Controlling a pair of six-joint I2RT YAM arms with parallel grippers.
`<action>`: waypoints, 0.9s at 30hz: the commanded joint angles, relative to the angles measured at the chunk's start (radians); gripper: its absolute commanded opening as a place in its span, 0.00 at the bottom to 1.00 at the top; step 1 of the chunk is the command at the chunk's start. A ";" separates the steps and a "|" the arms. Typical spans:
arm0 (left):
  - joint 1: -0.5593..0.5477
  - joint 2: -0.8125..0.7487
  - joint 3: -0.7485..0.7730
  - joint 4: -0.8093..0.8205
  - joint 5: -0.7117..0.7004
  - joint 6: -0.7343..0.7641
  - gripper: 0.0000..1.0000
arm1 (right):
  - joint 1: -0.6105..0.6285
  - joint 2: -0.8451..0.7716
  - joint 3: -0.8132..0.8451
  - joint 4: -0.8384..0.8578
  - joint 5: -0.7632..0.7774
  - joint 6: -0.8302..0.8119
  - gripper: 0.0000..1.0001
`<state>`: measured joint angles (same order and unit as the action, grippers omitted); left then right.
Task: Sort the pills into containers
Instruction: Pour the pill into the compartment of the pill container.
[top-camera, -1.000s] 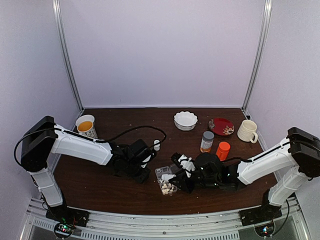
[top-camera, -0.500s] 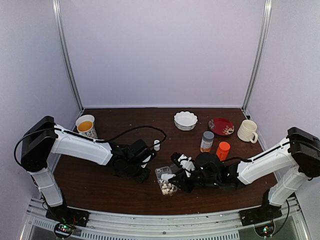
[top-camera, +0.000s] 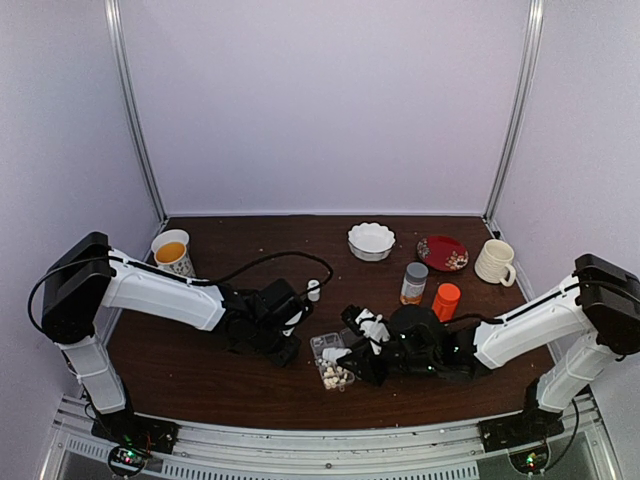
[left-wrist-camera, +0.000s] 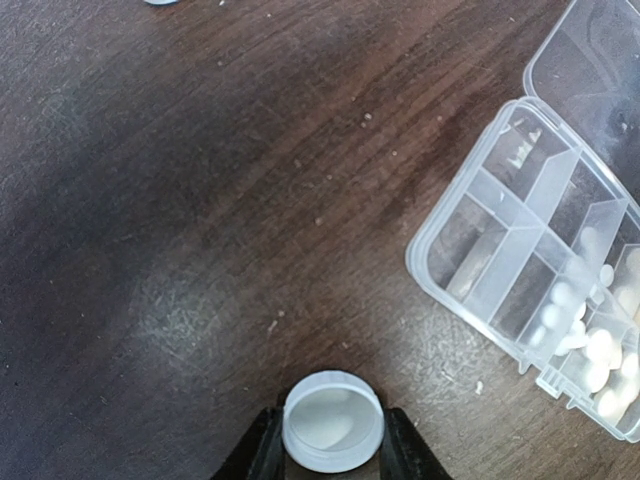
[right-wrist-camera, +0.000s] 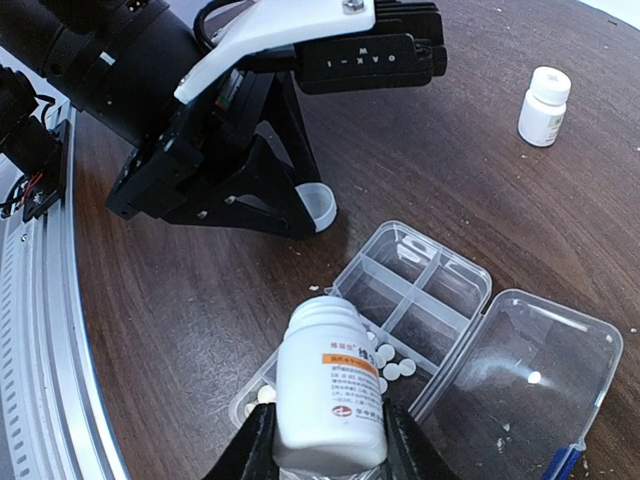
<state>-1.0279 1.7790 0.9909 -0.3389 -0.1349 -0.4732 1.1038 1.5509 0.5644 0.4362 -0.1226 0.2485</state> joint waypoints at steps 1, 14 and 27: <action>-0.005 -0.020 -0.007 0.013 -0.002 -0.006 0.33 | -0.002 -0.010 0.005 0.007 0.008 -0.001 0.01; -0.005 -0.033 -0.001 0.003 -0.003 -0.003 0.33 | -0.004 -0.033 -0.053 0.140 0.000 0.039 0.01; -0.011 -0.038 -0.002 -0.005 -0.007 -0.010 0.33 | -0.004 -0.147 -0.150 0.278 0.039 0.014 0.01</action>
<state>-1.0306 1.7710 0.9909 -0.3431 -0.1349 -0.4732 1.1038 1.4841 0.4488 0.6285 -0.1257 0.2794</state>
